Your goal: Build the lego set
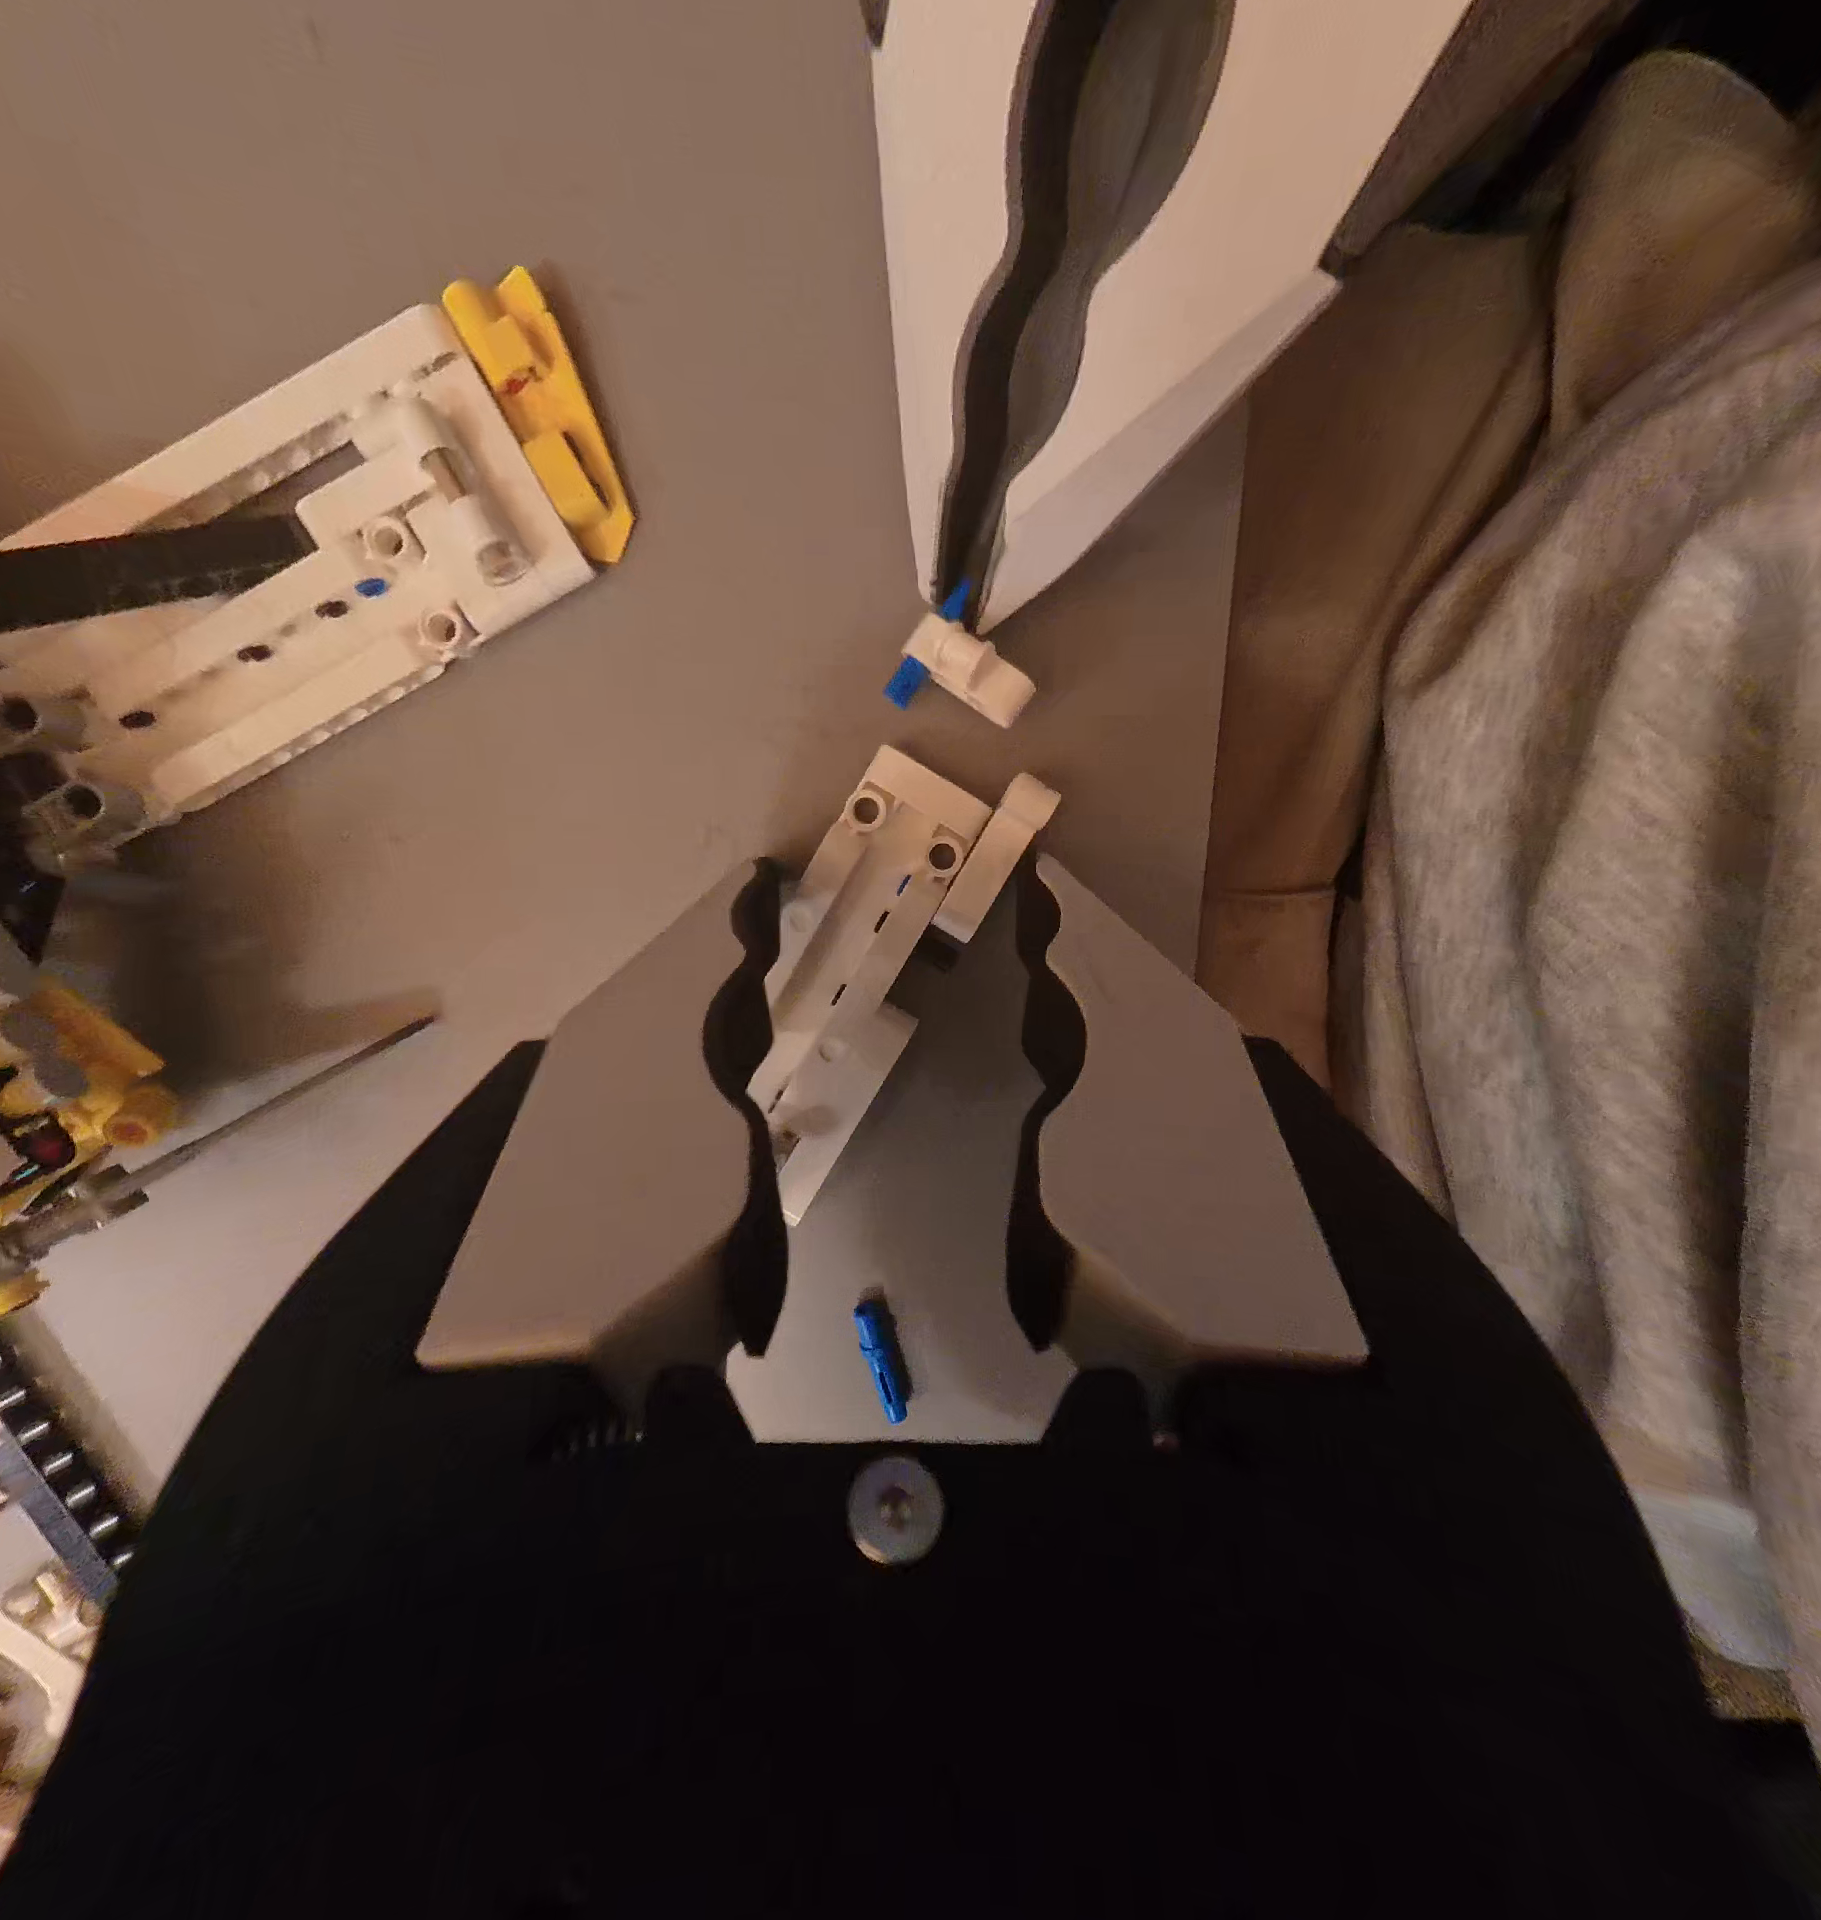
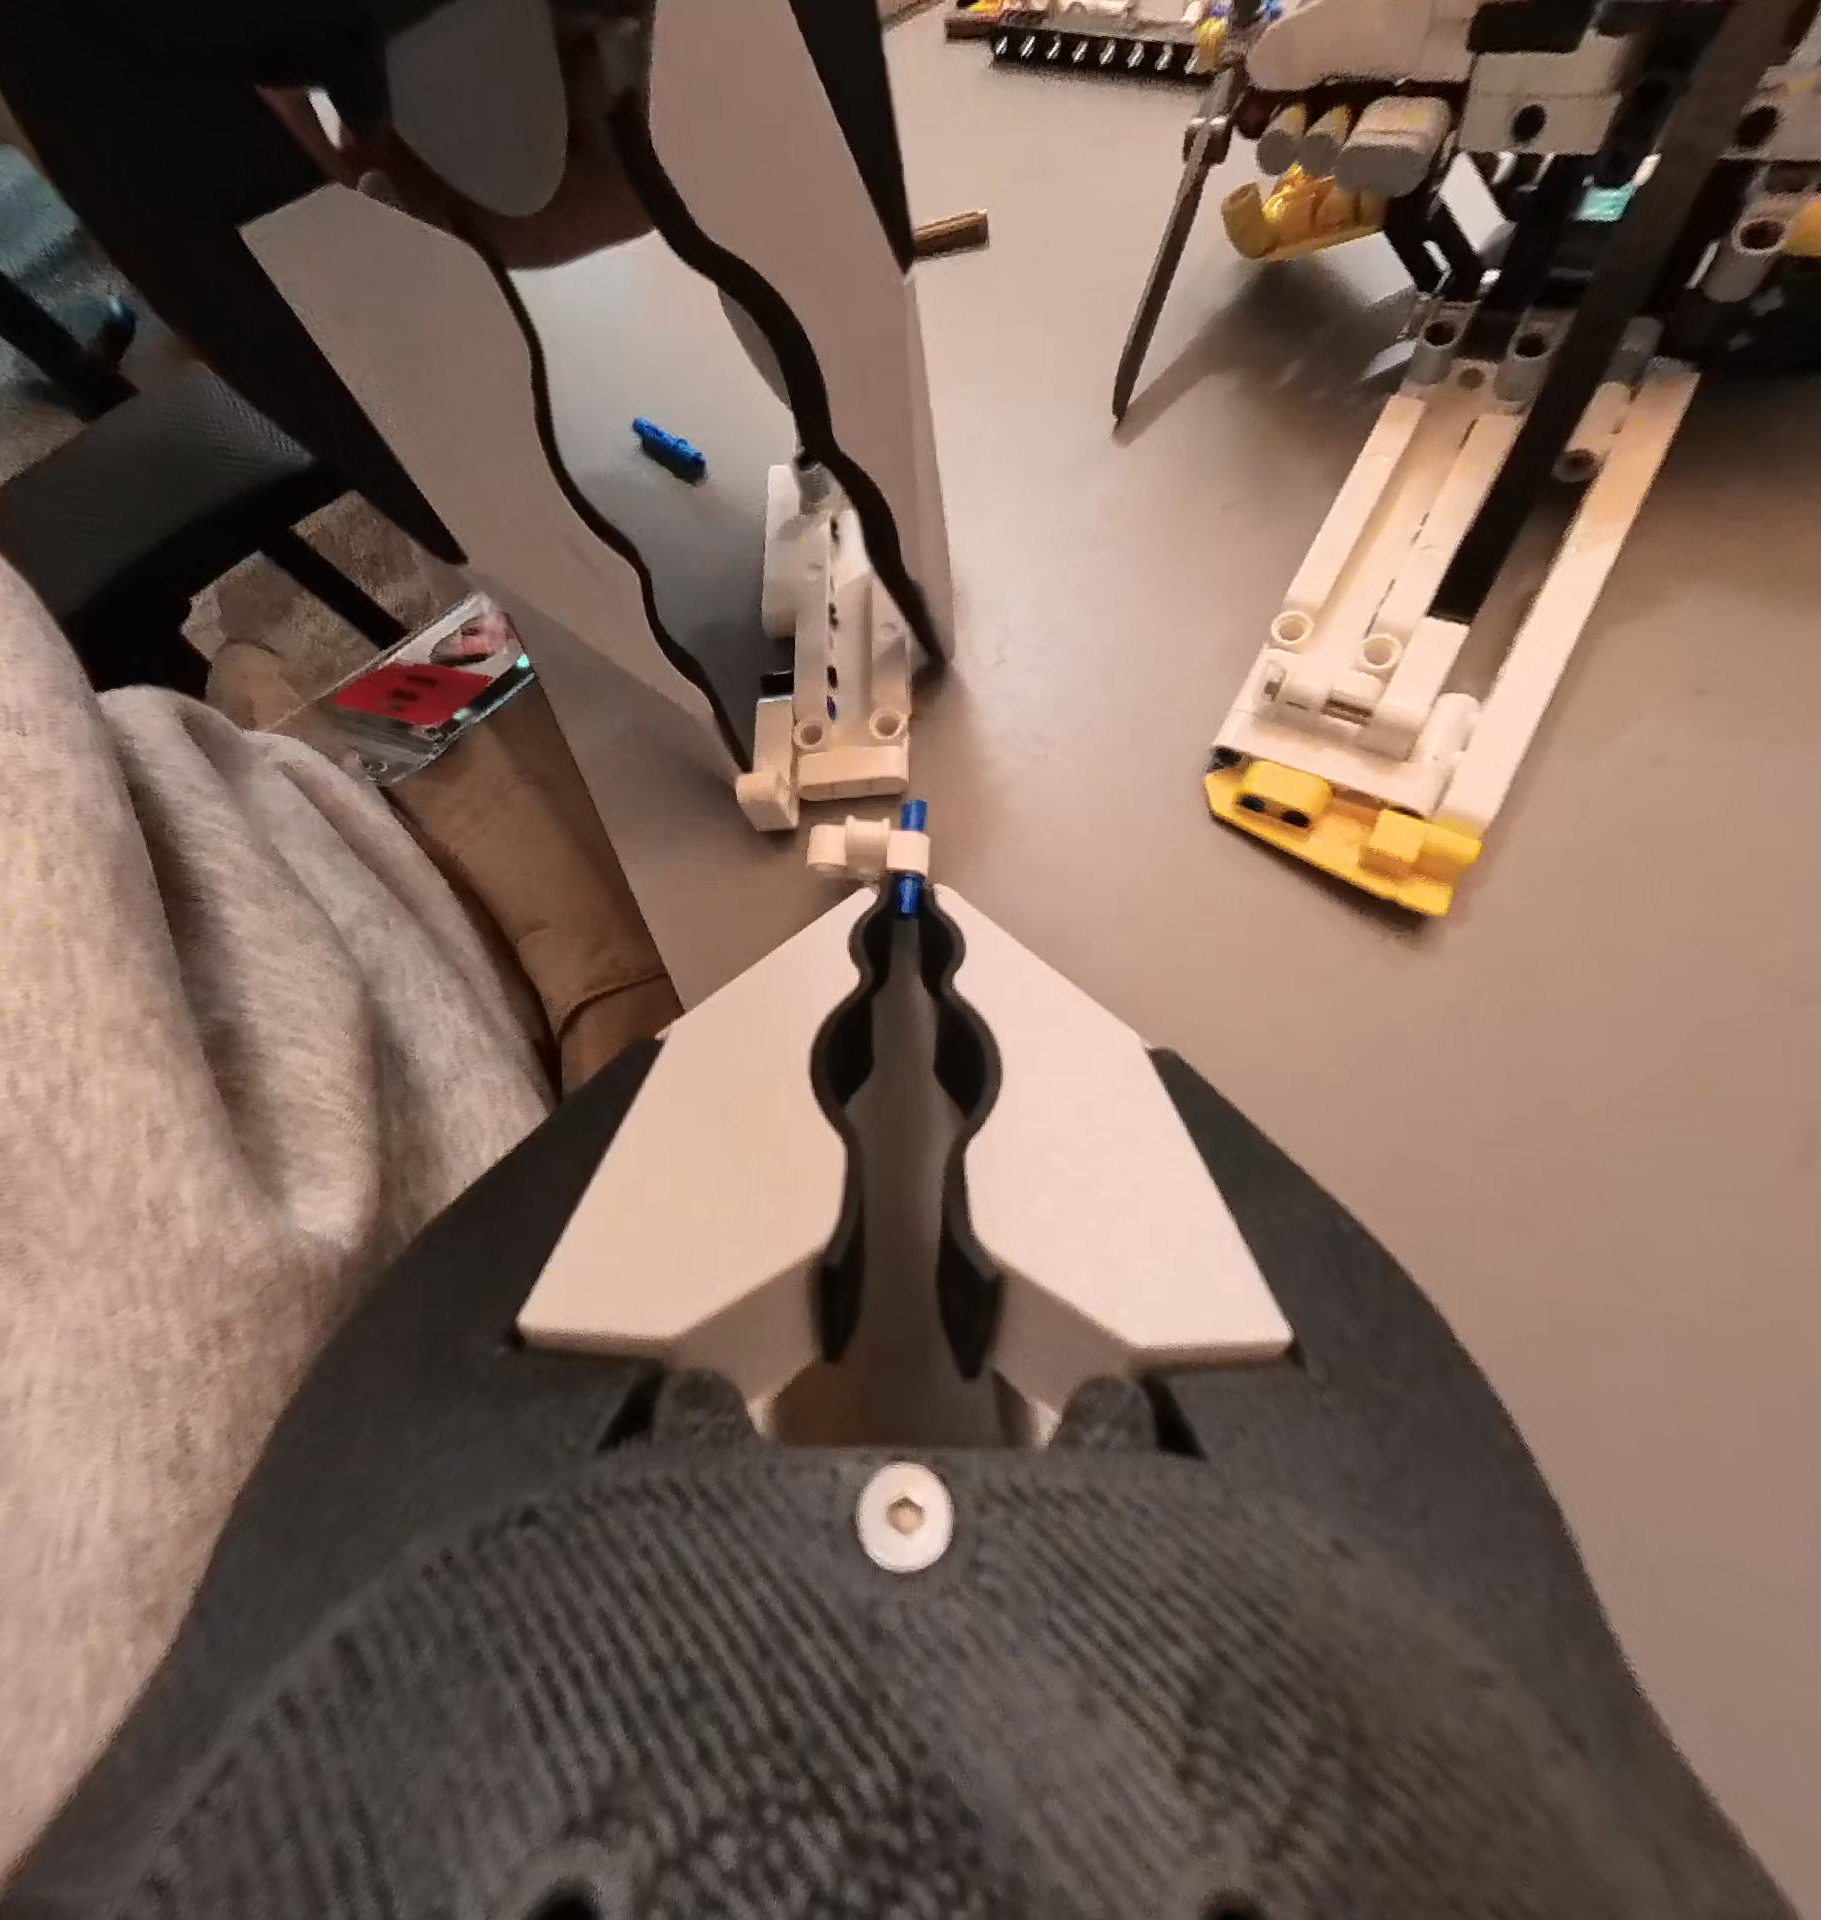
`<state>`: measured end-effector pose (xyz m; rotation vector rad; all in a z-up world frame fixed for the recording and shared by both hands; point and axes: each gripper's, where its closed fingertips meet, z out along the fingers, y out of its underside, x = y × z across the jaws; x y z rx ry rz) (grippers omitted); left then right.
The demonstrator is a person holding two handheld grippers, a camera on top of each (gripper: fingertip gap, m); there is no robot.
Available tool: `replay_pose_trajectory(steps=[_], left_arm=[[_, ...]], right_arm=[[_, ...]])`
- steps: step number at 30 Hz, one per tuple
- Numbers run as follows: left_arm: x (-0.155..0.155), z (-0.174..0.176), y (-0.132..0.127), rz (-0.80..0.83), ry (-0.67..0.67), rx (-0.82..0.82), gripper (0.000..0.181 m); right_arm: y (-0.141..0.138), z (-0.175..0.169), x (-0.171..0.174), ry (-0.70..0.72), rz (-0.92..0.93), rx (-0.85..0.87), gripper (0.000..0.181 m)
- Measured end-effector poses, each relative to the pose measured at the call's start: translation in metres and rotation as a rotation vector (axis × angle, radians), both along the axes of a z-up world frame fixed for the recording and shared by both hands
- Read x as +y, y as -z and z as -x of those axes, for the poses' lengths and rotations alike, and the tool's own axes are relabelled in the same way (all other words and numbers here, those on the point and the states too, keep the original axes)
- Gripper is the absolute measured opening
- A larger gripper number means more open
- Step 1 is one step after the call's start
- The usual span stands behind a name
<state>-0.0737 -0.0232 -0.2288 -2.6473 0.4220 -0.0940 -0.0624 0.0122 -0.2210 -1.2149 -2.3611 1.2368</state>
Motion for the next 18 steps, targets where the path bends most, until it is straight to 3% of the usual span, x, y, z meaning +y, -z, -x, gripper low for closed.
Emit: replay_pose_trajectory(steps=[7, 11, 18], left_arm=[[0.003, -0.003, -0.002, -0.091, 0.098, 0.050, 0.055], [0.003, -0.008, -0.001, -0.100, 0.125, 0.017, 0.038], [0.003, -0.009, -0.001, -0.150, 0.145, 0.000, 0.037]], right_arm=[[0.003, 0.001, -0.009, -0.049, -0.009, -0.065, 0.002], [0.003, 0.001, -0.009, -0.041, 0.010, -0.092, 0.002], [0.003, 0.001, -0.010, -0.086, 0.000, -0.060, 0.002]])
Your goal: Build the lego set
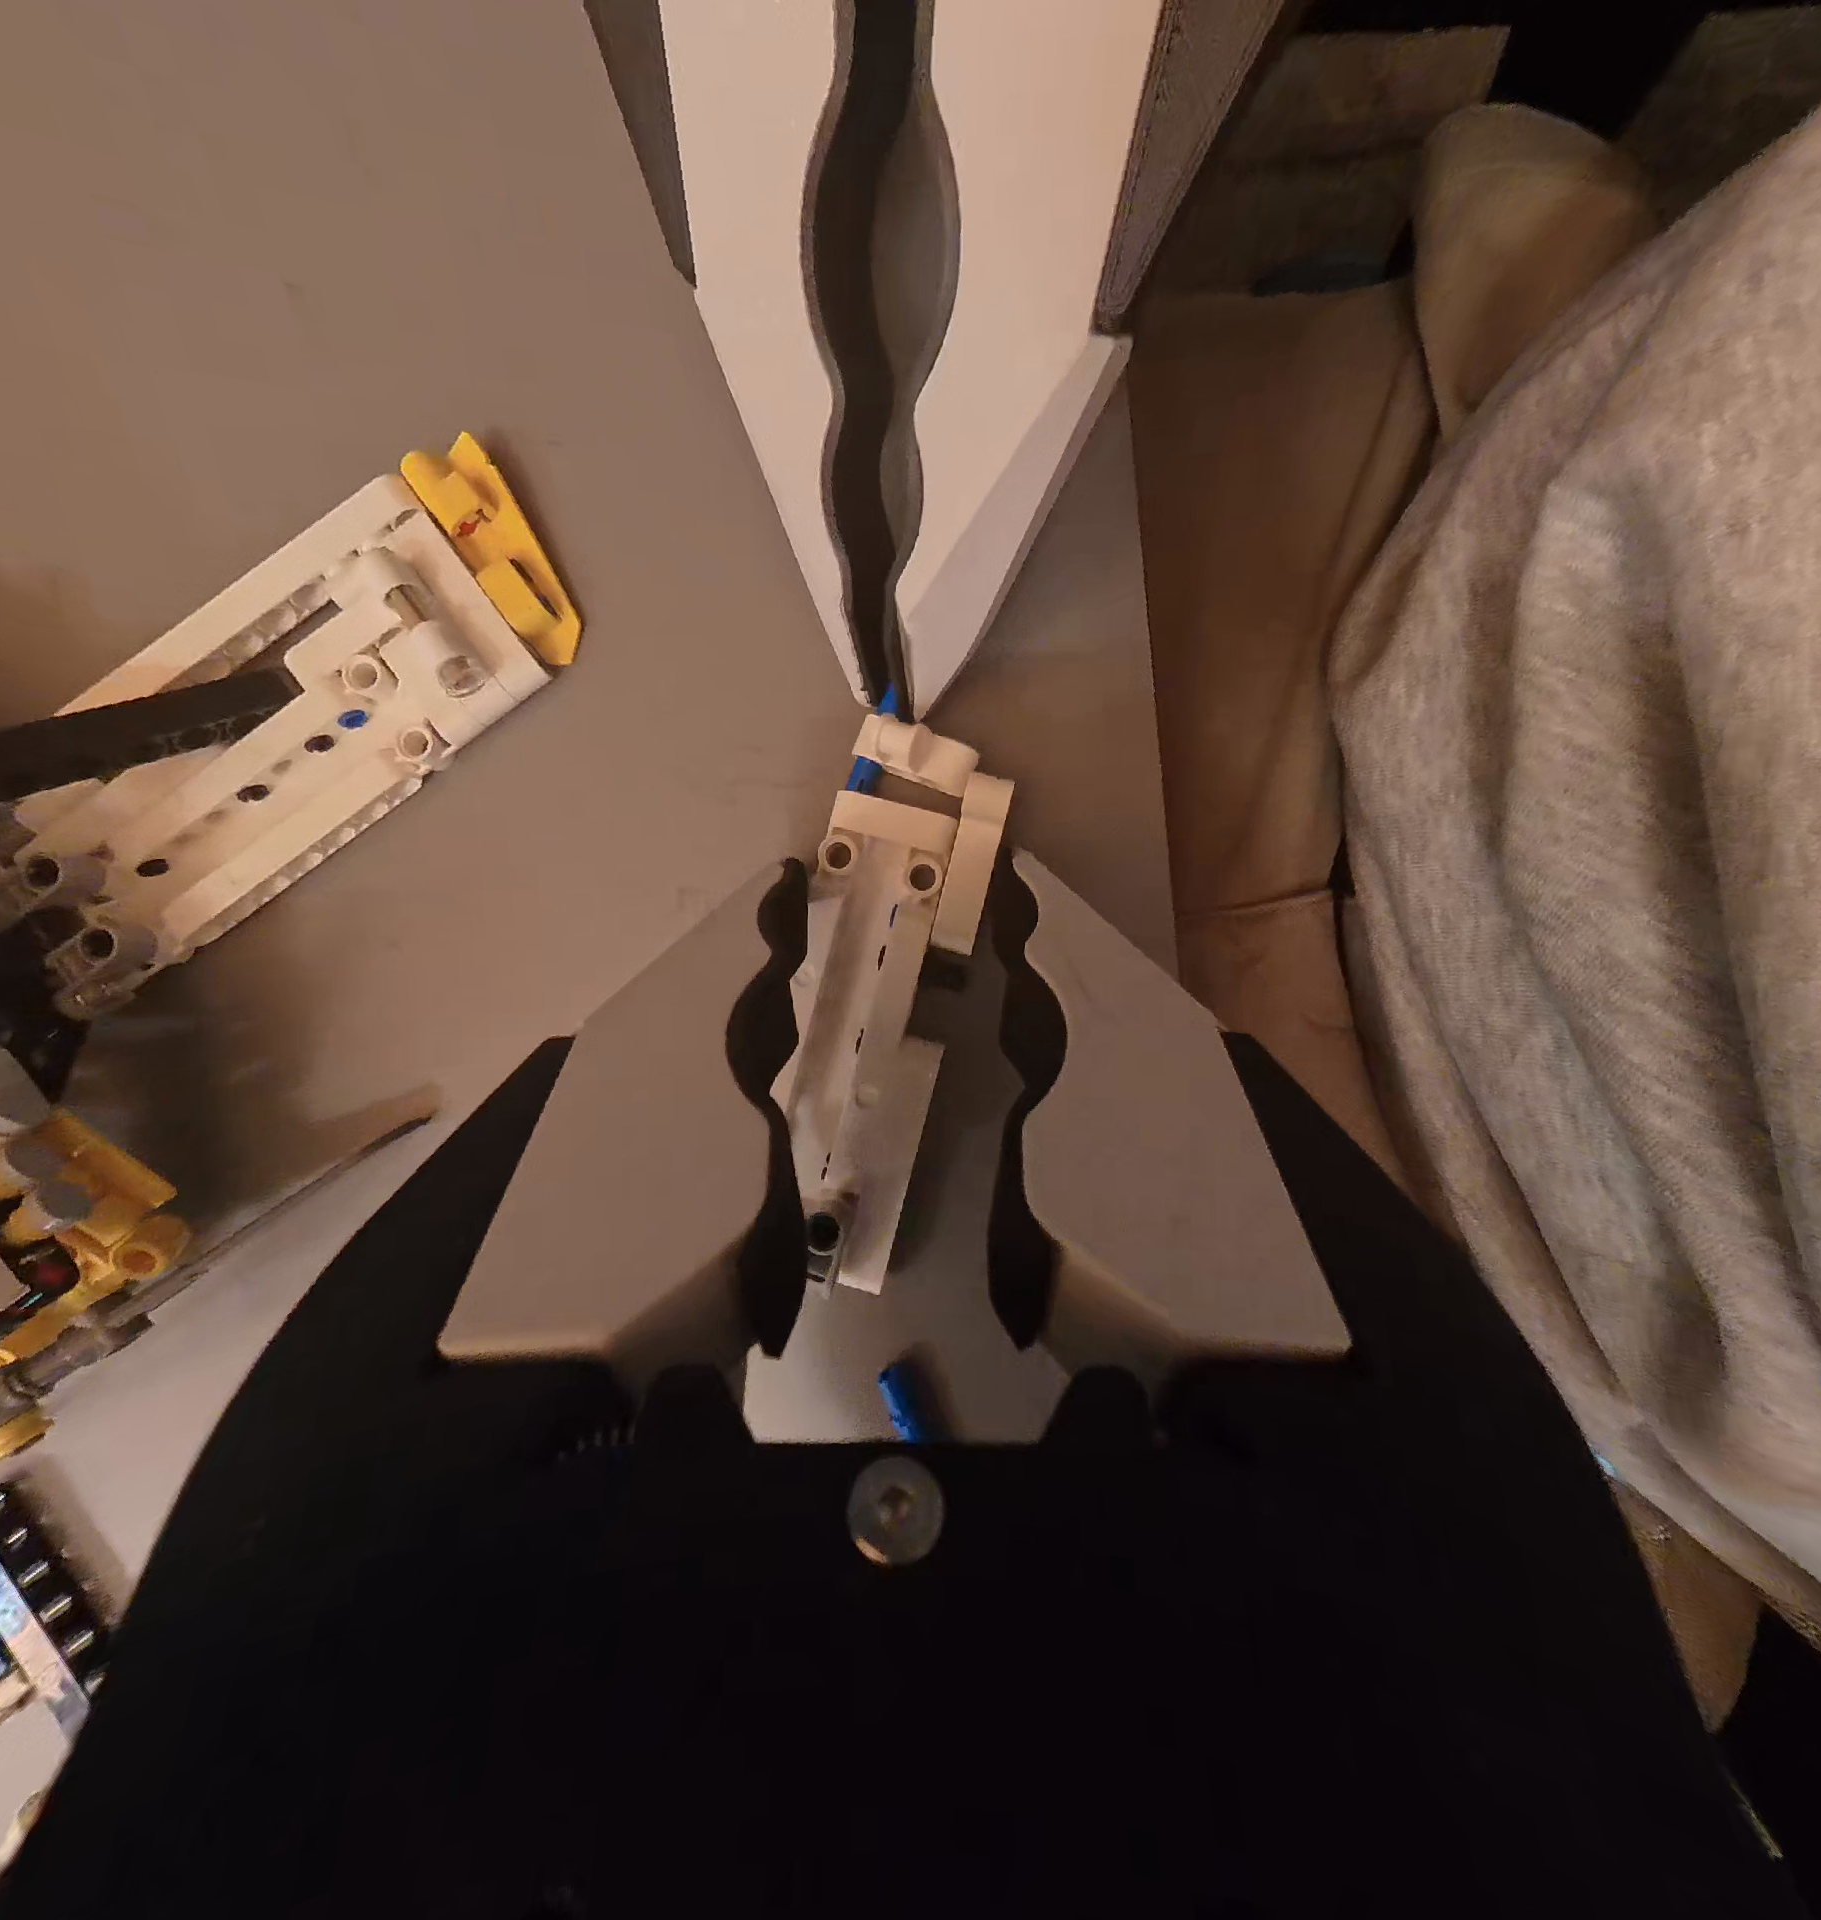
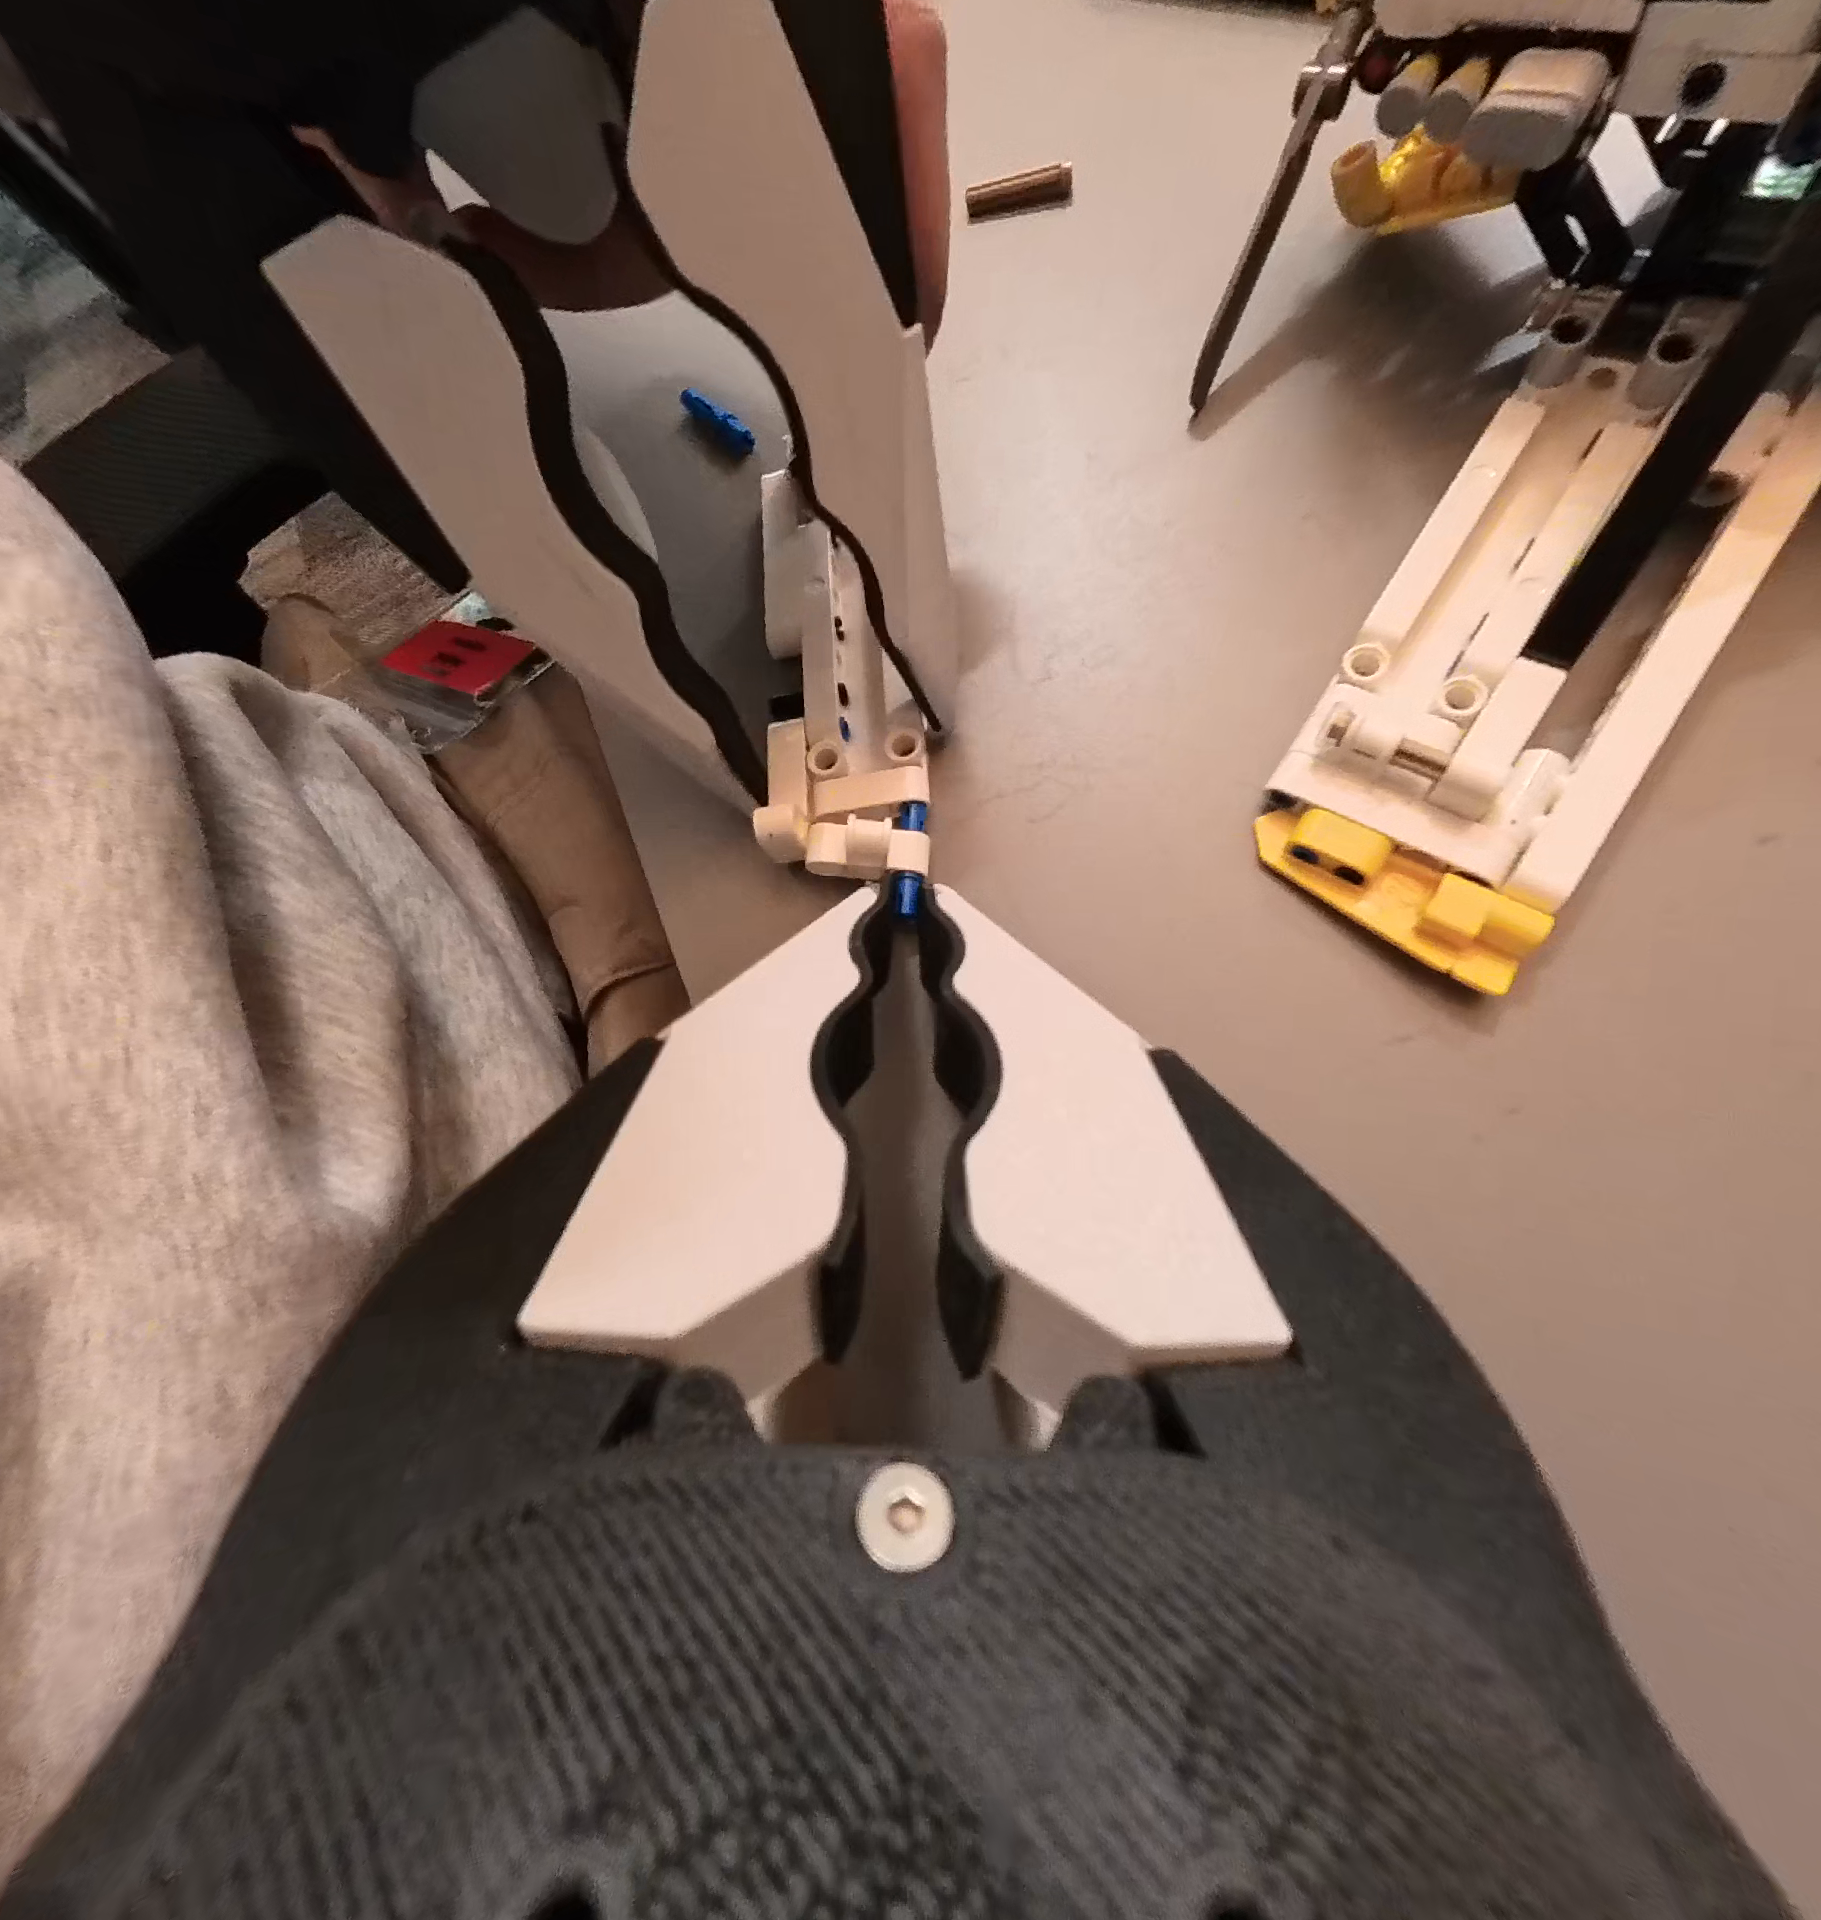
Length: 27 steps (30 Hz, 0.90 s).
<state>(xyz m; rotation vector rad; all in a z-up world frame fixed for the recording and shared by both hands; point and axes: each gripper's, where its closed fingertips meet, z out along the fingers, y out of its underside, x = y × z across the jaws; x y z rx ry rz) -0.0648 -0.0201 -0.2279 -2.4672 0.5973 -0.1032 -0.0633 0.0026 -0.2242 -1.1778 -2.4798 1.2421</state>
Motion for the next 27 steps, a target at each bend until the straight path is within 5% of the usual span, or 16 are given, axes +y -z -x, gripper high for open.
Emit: replay_pose_trajectory(steps=[27], left_arm=[[-0.0007, -0.0015, 0.0008, -0.018, 0.046, -0.022, 0.035]], right_arm=[[0.0007, 0.0038, -0.0016, -0.245, -0.177, 0.241, 0.002]])
